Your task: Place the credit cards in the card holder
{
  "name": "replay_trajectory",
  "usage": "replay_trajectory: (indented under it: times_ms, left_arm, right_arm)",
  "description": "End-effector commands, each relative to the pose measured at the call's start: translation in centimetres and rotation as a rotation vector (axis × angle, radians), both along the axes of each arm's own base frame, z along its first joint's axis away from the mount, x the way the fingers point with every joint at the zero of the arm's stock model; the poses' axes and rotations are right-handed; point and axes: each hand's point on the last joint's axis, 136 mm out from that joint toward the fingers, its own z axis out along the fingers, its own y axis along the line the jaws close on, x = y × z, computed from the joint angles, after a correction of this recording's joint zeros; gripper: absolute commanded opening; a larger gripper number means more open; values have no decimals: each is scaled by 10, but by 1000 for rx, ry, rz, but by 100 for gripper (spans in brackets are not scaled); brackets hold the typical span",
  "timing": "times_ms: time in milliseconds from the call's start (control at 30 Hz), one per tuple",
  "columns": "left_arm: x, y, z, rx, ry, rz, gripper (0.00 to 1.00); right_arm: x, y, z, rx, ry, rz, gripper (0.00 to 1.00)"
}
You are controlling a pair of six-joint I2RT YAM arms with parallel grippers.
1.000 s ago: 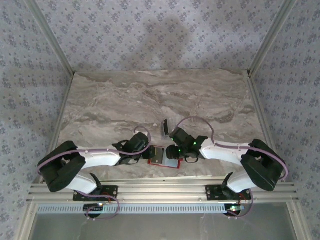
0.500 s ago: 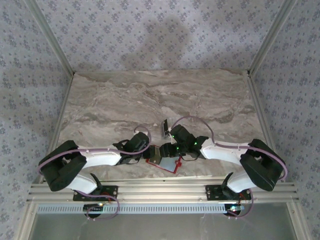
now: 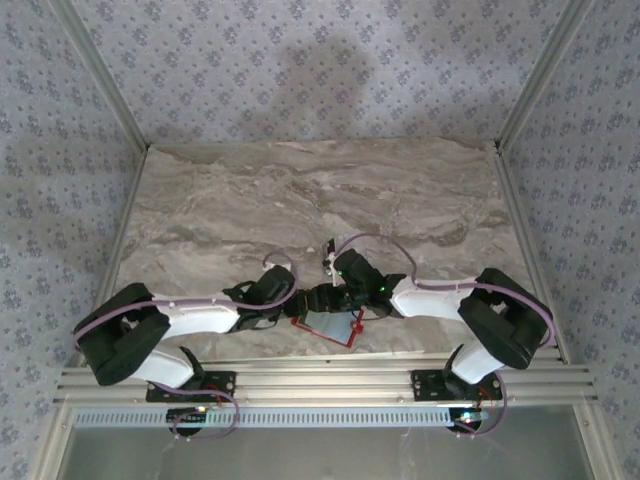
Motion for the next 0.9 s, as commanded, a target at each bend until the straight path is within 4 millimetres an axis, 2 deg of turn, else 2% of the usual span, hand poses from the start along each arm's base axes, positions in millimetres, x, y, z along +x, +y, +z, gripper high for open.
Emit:
replay_trajectory:
  times_ms: [0,300,500,567,733,867]
  left_arm:
    - [-16,29,-13,44,79,33,38]
    - [-17,58,14,17,25,91,48]
    - [-17,64,23,16,7,93,53]
    - [-17,63,22,21,8,84,54]
    - [-14,50,25,5,6,31,56]
    - [-10,39,28,-11,-1,-5,58]
  right_arm:
    - [-5,9,-14,-10,14,15,52]
    - [-2,3,-37,-92,-34,91,58]
    - [-2,20,-40,-87,-79,214,59]
    - [-1,22,-35,-88,-112,242,59]
    - [1,12,-14,-155,-171,234,61]
    - [-8,3,3,-185,-199,225,63]
